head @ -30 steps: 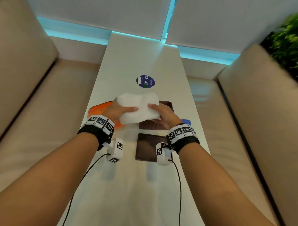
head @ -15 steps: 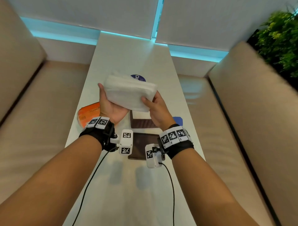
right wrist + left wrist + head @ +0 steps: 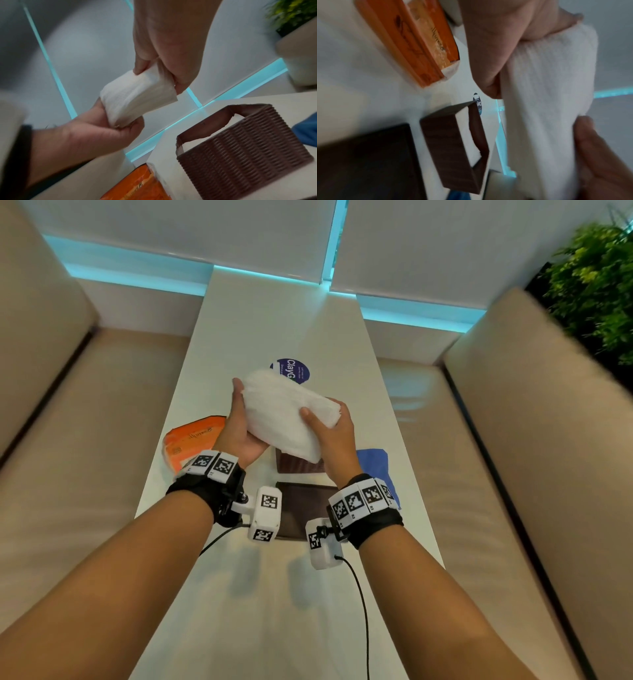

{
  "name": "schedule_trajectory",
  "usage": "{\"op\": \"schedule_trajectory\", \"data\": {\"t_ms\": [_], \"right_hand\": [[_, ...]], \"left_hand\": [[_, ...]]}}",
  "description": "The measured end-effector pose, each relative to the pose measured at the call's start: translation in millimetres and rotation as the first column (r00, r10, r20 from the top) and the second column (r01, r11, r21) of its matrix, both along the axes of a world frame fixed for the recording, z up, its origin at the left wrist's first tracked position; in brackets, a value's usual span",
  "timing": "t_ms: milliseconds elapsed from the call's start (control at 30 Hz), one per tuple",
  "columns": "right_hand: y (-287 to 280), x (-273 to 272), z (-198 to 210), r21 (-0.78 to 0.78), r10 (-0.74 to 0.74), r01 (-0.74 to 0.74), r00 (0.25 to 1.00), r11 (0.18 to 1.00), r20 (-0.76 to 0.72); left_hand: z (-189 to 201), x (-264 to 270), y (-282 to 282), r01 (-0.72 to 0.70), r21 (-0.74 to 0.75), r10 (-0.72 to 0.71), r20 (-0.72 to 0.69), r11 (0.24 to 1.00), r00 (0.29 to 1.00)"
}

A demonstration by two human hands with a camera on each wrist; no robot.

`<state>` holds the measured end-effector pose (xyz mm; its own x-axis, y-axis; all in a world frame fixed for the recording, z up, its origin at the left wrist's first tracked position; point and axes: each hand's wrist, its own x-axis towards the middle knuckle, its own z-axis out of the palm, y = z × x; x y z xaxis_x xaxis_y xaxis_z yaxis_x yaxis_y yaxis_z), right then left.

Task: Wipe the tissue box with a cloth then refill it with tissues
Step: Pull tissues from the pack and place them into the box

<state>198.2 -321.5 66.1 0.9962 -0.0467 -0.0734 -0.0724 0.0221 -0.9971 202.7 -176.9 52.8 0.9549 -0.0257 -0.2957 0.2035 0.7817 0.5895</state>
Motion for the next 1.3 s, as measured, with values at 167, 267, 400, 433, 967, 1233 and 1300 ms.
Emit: {"op": "schedule_trajectory", "data": {"t_ms": [167, 267, 400, 433, 967, 1233, 1300], "right_hand": [[-9.1, 13.0, -5.5, -0.098, 0.017, -0.025, 0.997, 0.995, -0.078], [-5.1, 17.3, -10.2, -0.127, -0.027, 0.007, 0.987, 0.992, -0.158], [-5.1, 15.9, -14.4, -0.076, 0.045, -0.074, 0.942, 0.994, -0.332], [-8.4, 16.0, -19.6, -0.113, 0.076, -0.124, 0.930, 0.986, -0.359], [-52.5, 78.0, -26.1, -0.385, 0.039, -0.179, 0.938, 0.905, -0.344], [-50.1, 84.1, -47.0, -0.577, 0.085, -0.287, 0.932, 0.764, -0.352], [-47.6, 81.1, -53.2, -0.611, 0.067, -0.261, 0.944, 0.747, -0.322]], "left_hand": [[-17.2, -3.8, 13.6, 0.107, 0.140, -0.100, -0.057, 0.984, 0.993], [-22.2, -0.3, 9.1, 0.112, 0.312, -0.062, -0.166, 0.944, 0.984], [-37.9, 4.9, 0.0, 0.094, 0.542, 0.100, -0.318, 0.835, 0.943], [-42.2, 5.0, 0.0, 0.130, 0.574, 0.100, -0.351, 0.808, 0.931], [-24.0, 46.6, -34.1, 0.209, 0.907, -0.122, -0.177, 0.366, 0.977], [-48.6, 44.6, -48.0, 0.158, 0.986, -0.058, -0.154, 0.054, 0.986], [-54.1, 45.0, -51.5, 0.123, 0.988, -0.084, -0.131, -0.088, 0.988]]}}
